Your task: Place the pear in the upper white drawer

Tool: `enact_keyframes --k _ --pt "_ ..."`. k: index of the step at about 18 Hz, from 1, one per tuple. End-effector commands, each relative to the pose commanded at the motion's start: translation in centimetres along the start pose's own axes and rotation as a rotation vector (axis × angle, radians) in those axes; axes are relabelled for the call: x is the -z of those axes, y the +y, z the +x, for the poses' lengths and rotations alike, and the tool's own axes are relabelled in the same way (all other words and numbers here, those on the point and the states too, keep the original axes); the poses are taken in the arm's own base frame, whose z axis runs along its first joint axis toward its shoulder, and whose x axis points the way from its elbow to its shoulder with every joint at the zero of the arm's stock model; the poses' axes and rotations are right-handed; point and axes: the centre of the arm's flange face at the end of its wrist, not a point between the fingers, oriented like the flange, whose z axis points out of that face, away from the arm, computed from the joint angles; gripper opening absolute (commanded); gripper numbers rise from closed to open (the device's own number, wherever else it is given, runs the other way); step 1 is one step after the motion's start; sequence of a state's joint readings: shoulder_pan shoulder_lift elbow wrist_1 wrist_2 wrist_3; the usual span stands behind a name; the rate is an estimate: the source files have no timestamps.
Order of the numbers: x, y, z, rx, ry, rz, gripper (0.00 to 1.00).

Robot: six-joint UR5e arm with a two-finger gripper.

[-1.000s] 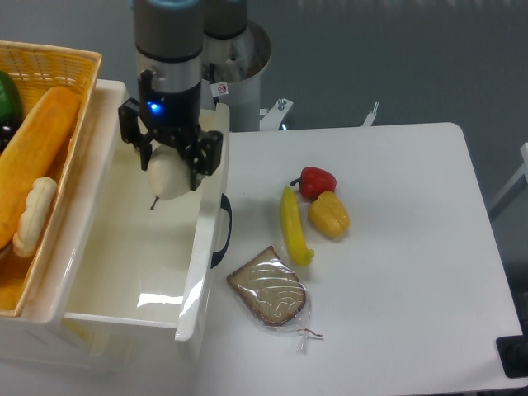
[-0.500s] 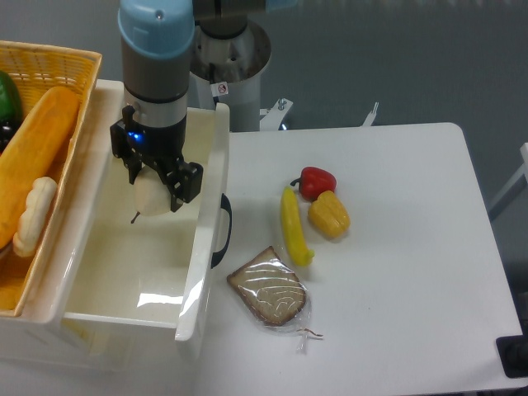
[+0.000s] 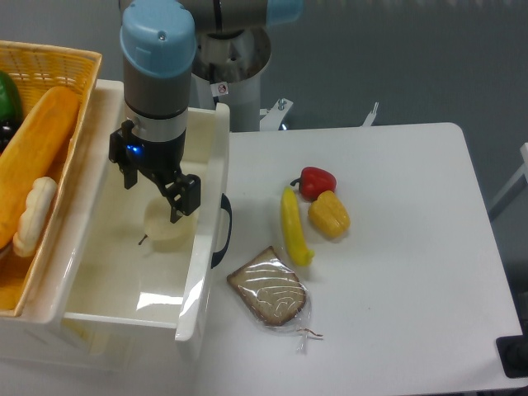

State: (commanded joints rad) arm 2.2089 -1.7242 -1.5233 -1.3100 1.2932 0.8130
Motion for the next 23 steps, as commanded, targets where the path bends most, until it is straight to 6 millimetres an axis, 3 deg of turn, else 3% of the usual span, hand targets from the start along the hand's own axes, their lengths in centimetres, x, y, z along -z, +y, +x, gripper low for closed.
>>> enact_keyframes --k 3,5,7,14,16,18,19,23 --pt "1.9 0.3 -0.8 0.015 -0.029 0.021 1.00" --pt "5.0 2.3 -2.6 0.051 -0.082 0.045 1.00" --pt "6.9 3.9 -3.7 0.083 -0.134 0.040 1.00" --pt "8.9 11.8 -11.8 0.269 -0.236 -0.044 1.00" --pt "8.0 14.3 -14.9 0.325 -0.227 -0.066 1.00" --pt "7.5 15.9 -16.7 0.331 -0.220 -0.080 1.00" --pt "6.1 17.7 -19.2 0.351 -0.201 -0.099 1.00" --pt "4.2 22.8 -24.7 0.389 -0.194 -0.121 1.00"
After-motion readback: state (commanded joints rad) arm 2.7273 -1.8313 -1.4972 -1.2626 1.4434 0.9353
